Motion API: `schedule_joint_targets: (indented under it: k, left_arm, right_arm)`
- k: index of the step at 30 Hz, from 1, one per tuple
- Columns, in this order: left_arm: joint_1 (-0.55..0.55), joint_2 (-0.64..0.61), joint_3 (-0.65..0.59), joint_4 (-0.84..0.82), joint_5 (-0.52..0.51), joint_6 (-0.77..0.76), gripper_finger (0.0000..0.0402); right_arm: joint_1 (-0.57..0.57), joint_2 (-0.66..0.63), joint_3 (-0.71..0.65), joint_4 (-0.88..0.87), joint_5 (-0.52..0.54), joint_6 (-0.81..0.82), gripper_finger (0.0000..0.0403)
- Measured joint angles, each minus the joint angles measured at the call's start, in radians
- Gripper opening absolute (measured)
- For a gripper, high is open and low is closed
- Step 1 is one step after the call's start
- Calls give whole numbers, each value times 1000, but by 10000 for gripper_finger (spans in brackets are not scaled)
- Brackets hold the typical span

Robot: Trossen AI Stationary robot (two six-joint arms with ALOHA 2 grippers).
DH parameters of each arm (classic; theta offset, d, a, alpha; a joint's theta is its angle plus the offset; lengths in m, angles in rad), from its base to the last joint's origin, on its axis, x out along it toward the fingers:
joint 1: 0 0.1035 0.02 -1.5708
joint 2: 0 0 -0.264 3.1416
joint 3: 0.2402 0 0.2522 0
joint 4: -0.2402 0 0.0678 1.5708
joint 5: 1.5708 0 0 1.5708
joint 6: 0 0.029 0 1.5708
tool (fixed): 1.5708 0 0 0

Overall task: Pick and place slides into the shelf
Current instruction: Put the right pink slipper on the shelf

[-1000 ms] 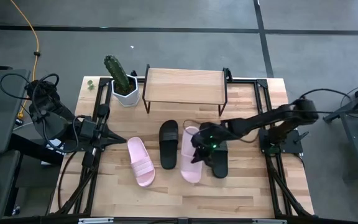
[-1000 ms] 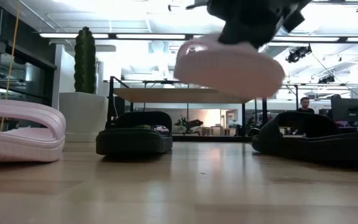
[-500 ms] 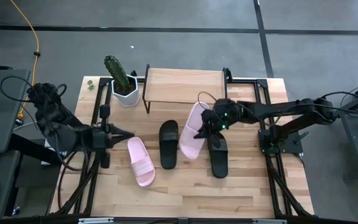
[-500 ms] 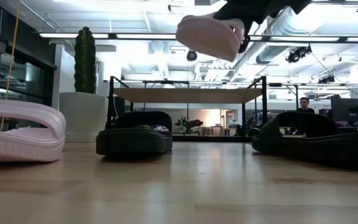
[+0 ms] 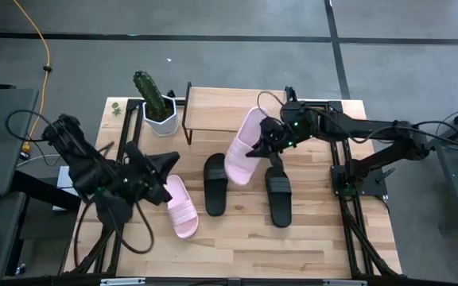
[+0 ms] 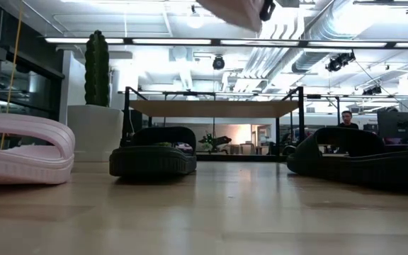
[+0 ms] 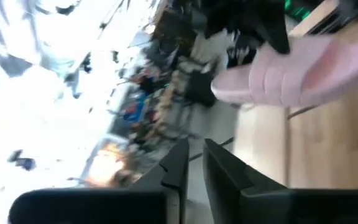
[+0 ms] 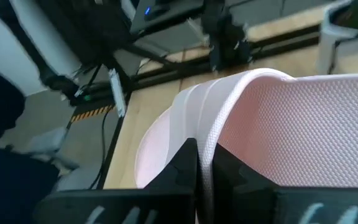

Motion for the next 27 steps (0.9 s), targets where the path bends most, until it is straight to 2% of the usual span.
schedule_joint_targets:
  k: [4, 13, 20, 27]
  left_arm:
    - [0, 48, 0, 1, -56, 52, 69]
    - [0, 138, 0, 2, -58, 271, 120]
    - [61, 158, 0, 2, -58, 324, 127]
    - [180, 158, 0, 2, -60, 346, 128]
  right_arm:
    - [-6, 0, 77, -44, 20, -10, 0]
    - [-51, 0, 165, -57, 25, -17, 0]
    - [-92, 35, 205, -22, -29, 1, 0]
    - [-105, 166, 345, -26, -117, -2, 0]
